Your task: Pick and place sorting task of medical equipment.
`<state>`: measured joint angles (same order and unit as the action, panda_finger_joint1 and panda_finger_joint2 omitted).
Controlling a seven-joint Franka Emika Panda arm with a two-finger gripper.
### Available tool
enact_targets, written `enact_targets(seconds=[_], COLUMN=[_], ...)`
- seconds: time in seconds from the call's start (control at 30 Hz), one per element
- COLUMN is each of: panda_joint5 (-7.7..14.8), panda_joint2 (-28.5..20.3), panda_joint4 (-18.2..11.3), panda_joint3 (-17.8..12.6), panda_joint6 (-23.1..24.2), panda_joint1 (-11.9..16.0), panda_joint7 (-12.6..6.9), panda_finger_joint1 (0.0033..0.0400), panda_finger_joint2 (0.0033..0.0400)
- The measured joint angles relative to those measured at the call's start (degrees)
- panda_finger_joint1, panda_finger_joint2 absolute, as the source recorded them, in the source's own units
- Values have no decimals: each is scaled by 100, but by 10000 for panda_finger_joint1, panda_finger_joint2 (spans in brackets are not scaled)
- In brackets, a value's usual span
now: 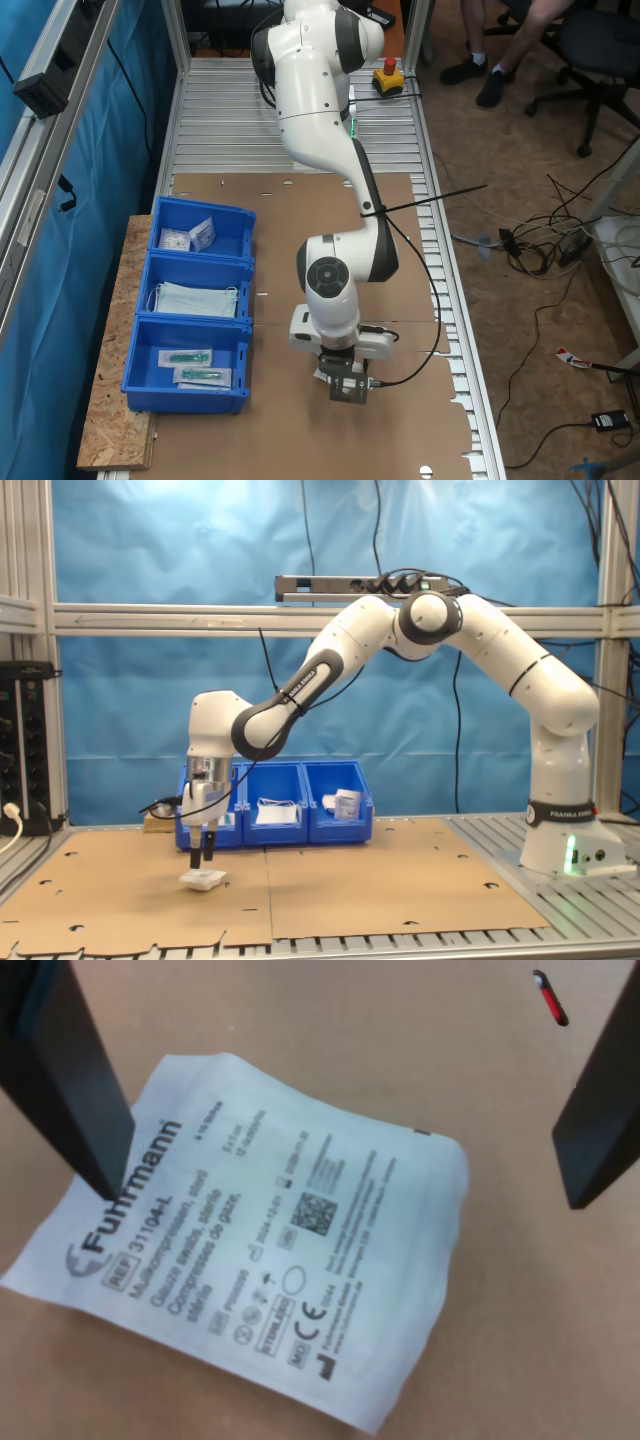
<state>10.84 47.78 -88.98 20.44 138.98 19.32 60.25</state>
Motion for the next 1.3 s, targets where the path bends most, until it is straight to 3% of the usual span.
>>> enact_targets(seconds=[1.3], panda_joint5=[10], panda_joint2=[160], panda_joint4=[-29], panda_joint3=[-129], panda_joint6=[65], panda_joint1=[-142], panda_joint7=[0], panda_finger_joint1=[400], panda_finger_joint2=[400])
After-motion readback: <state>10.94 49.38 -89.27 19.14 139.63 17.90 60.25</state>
